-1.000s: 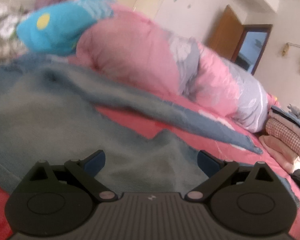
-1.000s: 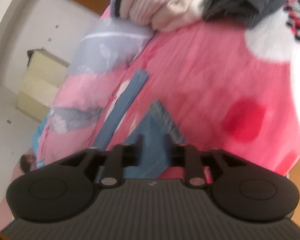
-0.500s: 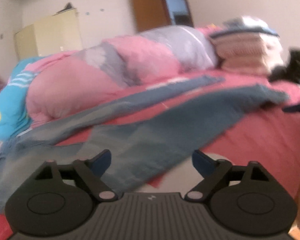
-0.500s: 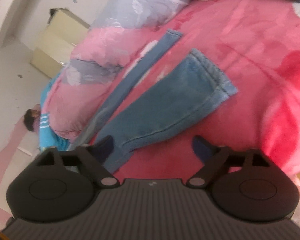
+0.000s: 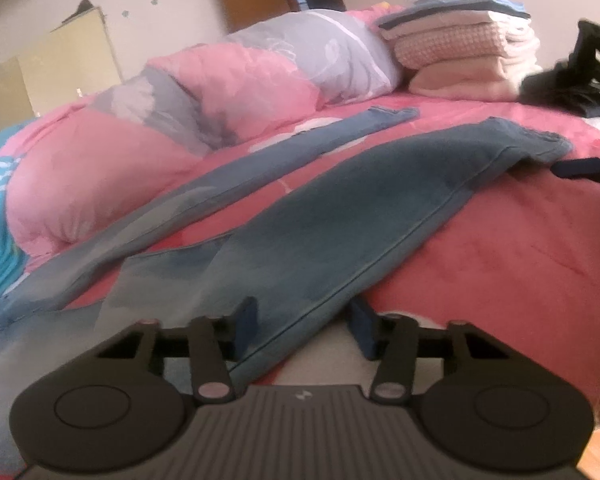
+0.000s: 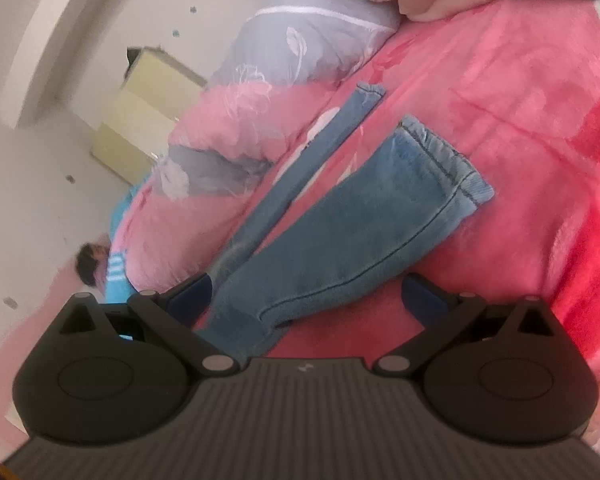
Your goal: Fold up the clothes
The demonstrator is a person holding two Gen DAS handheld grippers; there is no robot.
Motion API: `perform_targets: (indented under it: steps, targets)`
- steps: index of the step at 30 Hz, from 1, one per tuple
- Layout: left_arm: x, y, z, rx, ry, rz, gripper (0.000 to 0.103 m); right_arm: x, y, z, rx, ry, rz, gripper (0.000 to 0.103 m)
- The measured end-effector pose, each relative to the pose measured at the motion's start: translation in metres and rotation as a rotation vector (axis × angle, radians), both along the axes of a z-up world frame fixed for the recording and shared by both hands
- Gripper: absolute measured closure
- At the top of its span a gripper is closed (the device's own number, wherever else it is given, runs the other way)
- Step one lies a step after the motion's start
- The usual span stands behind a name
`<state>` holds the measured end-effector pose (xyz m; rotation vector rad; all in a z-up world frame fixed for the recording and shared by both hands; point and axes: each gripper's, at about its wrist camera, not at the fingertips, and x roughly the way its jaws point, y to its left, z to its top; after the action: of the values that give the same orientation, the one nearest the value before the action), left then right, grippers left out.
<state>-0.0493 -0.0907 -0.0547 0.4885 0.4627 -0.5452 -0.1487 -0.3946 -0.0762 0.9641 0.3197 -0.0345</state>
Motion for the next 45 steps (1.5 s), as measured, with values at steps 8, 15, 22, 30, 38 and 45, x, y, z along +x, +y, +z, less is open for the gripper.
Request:
perform_targets:
  steps: [8,15,22,30,38,45]
  targets:
    - [-0.008,-0.009,-0.002,0.053,-0.040,-0.057,0.096,-0.015,-0.025,-0.008,0.196,-0.124,-0.043,0.004]
    - [0.006,0.014,0.013,-0.063,0.062,-0.092,0.100,-0.003,-0.041,-0.013,0.248,-0.033,-0.123,0.044]
    - [0.006,0.045,0.034,-0.183,0.141,-0.155,0.100,-0.008,-0.044,-0.016,0.286,-0.094,-0.134,0.097]
    - [-0.006,0.047,0.024,-0.182,0.185,-0.205,0.099,-0.044,-0.034,0.013,0.076,-0.080,-0.139,0.101]
    - [-0.008,0.062,0.017,-0.254,0.243,-0.201,0.082,-0.064,-0.053,-0.010,0.154,0.115,-0.166,0.097]
    - [-0.006,0.085,0.021,-0.391,0.270,-0.133,0.077,-0.075,-0.070,0.028,0.048,0.103,-0.205,0.090]
